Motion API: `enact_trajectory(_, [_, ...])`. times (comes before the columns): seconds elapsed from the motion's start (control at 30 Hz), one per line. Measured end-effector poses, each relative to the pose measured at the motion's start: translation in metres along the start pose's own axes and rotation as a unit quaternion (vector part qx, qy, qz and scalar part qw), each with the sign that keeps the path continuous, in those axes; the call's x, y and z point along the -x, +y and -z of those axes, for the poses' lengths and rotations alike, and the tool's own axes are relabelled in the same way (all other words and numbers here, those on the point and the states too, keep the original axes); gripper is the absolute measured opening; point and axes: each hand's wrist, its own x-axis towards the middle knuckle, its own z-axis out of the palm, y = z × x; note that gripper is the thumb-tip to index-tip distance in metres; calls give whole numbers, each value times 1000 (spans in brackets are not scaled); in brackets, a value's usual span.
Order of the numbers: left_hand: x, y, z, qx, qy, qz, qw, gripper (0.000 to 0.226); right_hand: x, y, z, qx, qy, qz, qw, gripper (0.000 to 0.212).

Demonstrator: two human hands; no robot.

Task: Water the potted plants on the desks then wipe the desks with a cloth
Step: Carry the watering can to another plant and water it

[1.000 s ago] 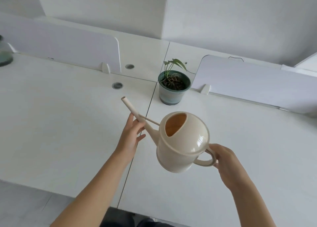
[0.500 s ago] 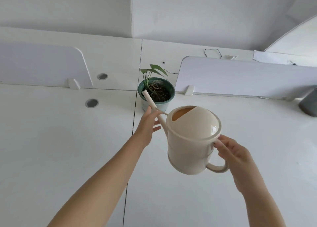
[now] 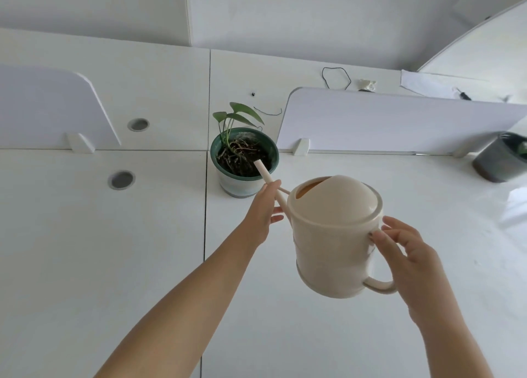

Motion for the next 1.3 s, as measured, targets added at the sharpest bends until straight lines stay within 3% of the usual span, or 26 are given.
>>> enact_trajectory(0.27, [-16, 22, -16, -26, -21, -2, 999, 35, -11, -22, -5, 73, 29, 47, 996, 18])
enact_trajectory(0.67, [-5, 18, -14, -19, -38, -11, 999, 37, -5, -35, -5, 73, 22, 57, 995, 19])
enact_trajectory(1.03, [15, 25, 28, 50, 28, -49, 997, 31, 6, -27, -29, 70, -13, 51, 996, 19])
enact_trajectory(1.3, [43, 21, 66, 37, 73, -65, 995, 29, 24, -6, -53, 84, -89, 47, 991, 22])
